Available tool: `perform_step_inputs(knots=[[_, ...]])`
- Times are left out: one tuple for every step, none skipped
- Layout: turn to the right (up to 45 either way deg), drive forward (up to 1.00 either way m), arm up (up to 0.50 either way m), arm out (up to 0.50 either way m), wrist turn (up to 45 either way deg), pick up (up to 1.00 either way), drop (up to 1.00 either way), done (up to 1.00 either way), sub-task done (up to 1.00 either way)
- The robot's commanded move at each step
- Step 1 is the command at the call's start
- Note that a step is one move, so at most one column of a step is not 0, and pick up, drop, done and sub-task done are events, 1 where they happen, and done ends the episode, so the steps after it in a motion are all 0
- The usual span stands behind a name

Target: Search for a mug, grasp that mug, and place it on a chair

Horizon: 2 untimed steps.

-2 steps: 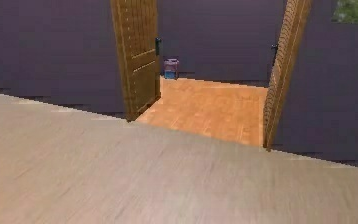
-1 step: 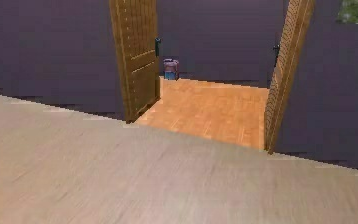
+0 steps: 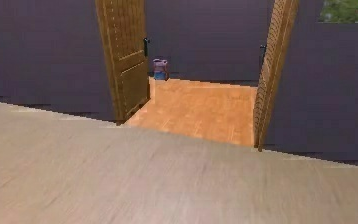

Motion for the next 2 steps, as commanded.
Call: perform_step_inputs(knots=[[0.0, 1.00, 0.00, 0.00, 0.0, 0.00, 0.00, 0.00, 0.00], [0.0, 1.00, 0.00, 0.00, 0.0, 0.00, 0.00, 0.00, 0.00]])
